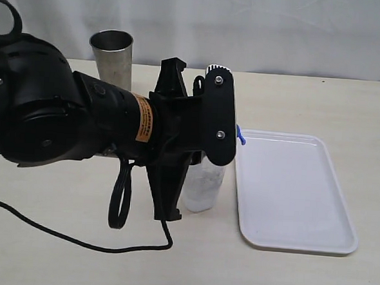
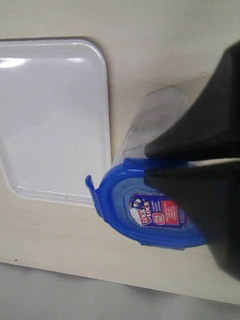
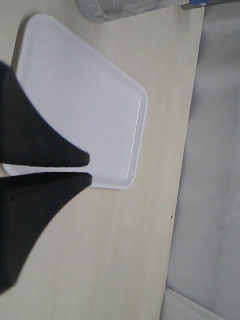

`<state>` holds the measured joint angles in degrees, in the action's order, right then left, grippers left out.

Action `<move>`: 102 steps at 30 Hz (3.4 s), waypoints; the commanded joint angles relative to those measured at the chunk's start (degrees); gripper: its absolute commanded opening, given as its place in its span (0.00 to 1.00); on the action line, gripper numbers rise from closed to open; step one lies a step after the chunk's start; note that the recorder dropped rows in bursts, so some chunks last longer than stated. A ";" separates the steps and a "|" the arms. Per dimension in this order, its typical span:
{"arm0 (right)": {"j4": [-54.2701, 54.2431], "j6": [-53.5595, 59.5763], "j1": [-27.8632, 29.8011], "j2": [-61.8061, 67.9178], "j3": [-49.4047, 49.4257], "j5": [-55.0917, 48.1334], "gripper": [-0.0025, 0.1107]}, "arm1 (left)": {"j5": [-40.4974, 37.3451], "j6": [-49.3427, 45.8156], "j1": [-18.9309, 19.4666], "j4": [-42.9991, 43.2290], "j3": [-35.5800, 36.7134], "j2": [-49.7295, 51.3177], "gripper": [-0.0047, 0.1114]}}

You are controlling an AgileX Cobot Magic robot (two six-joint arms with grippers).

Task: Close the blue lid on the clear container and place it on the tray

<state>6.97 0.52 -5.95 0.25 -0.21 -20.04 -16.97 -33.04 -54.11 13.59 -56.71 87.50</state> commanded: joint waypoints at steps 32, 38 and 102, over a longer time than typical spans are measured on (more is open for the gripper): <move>-0.10 0.22 -0.15 -0.25 0.21 0.24 0.06 | -0.02 0.04 -1.16 -0.75 -0.08 0.01 0.04; -0.10 0.22 -0.15 -0.25 0.21 0.24 0.06 | -0.17 0.04 -1.16 -0.75 -0.08 0.01 0.04; -0.10 0.22 -0.15 -0.25 0.21 0.24 0.06 | 55.03 27.44 22.12 -0.28 22.70 -9.36 0.04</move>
<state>6.97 0.52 -5.95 0.25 -0.21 -20.04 31.21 -16.12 -34.14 3.68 -34.58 76.01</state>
